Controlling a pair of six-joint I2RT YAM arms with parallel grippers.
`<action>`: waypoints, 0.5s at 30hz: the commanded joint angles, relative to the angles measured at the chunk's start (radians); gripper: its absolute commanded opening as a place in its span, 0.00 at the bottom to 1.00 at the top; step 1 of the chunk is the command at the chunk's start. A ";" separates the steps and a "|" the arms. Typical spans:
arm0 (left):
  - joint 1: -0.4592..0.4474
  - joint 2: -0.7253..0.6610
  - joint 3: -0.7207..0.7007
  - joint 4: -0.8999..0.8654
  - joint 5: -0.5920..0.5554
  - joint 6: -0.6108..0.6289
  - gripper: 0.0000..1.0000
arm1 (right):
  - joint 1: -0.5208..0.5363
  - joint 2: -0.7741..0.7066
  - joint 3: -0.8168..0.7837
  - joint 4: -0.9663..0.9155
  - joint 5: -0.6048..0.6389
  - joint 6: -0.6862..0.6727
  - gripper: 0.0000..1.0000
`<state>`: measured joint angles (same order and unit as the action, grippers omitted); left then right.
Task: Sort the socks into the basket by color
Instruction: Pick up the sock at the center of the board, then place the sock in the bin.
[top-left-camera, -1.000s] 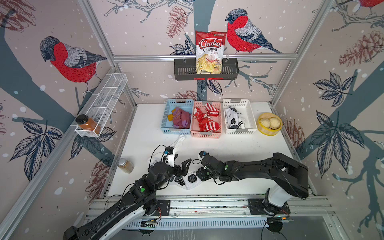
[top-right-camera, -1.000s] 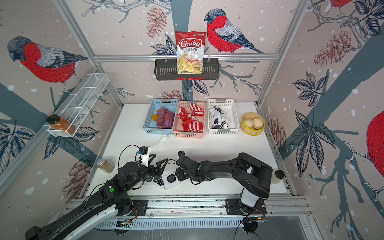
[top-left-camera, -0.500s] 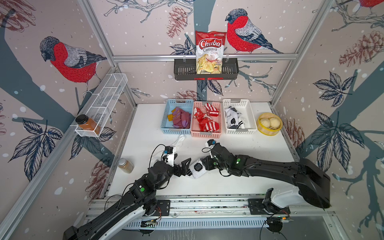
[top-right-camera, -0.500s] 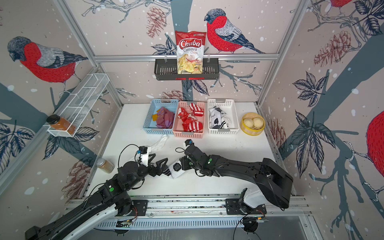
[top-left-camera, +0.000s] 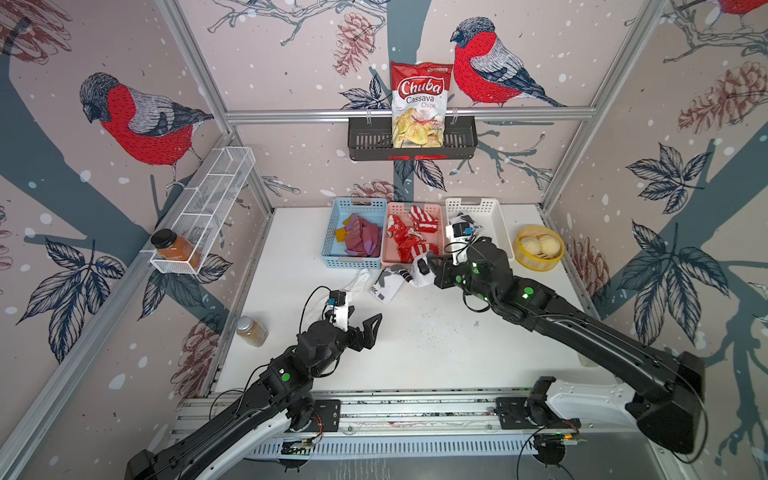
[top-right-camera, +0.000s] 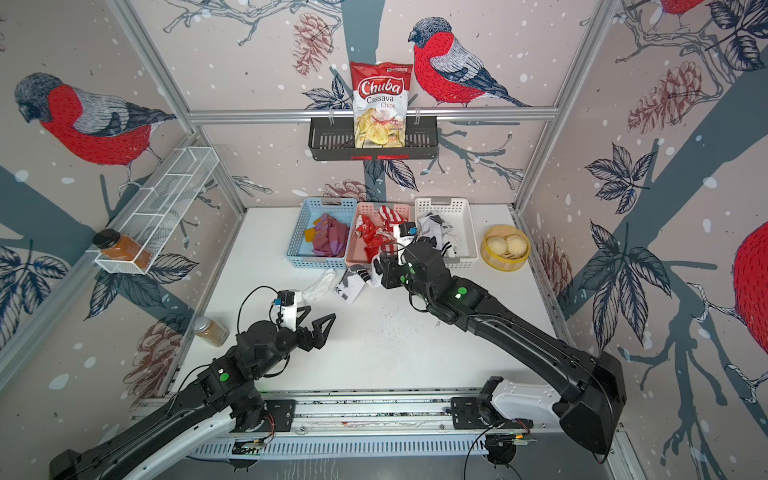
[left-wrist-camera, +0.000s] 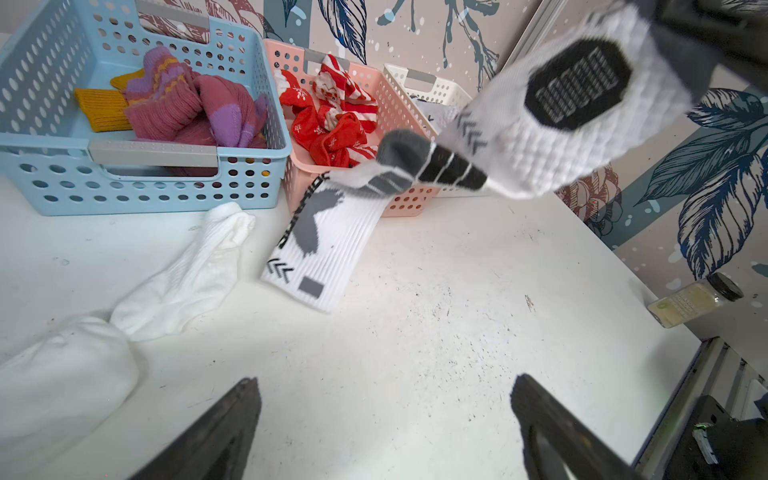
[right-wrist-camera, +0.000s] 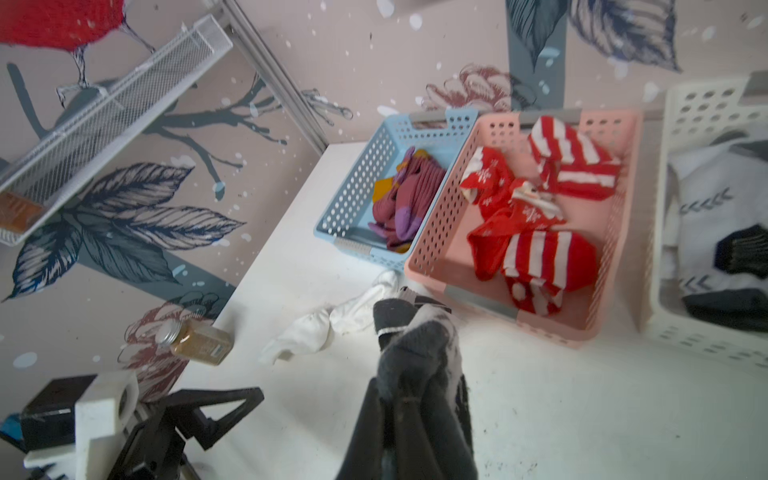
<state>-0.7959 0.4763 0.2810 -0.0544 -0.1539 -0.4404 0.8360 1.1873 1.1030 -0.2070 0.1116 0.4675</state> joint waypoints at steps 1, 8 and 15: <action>0.000 0.003 -0.008 0.087 0.049 0.007 0.95 | -0.056 -0.003 0.068 -0.027 0.009 -0.072 0.07; 0.000 0.011 -0.005 0.109 0.066 0.014 0.95 | -0.217 0.055 0.274 -0.076 -0.004 -0.134 0.07; 0.000 0.009 -0.006 0.102 0.066 0.019 0.95 | -0.403 0.163 0.474 -0.121 0.000 -0.186 0.07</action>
<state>-0.7959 0.4870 0.2699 0.0147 -0.1040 -0.4366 0.4763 1.3262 1.5330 -0.3161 0.0994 0.3157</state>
